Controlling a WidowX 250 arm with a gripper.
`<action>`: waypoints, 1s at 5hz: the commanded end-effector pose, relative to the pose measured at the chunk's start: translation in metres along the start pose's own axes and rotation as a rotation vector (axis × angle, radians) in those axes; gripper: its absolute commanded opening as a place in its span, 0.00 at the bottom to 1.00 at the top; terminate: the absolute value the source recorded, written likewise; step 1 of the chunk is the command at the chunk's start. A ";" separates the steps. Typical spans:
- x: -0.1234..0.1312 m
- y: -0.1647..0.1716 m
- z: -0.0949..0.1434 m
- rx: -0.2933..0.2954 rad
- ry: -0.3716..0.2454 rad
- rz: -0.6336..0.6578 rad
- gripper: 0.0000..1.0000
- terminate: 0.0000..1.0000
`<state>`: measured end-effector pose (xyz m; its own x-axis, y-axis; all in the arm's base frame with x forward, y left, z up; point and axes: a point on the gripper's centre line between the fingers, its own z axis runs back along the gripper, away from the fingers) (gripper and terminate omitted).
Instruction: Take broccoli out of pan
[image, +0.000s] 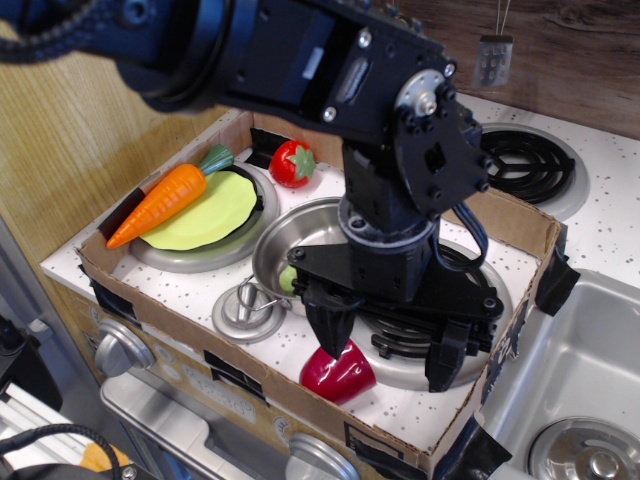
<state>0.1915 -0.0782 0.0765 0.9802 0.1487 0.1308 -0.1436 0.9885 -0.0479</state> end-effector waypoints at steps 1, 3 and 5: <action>0.000 0.000 0.000 0.000 0.000 0.000 1.00 0.00; 0.022 0.007 0.026 -0.019 -0.014 0.205 1.00 0.00; 0.059 0.038 0.040 -0.044 -0.103 0.432 1.00 0.00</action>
<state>0.2347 -0.0307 0.1114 0.8180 0.5525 0.1601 -0.5341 0.8329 -0.1453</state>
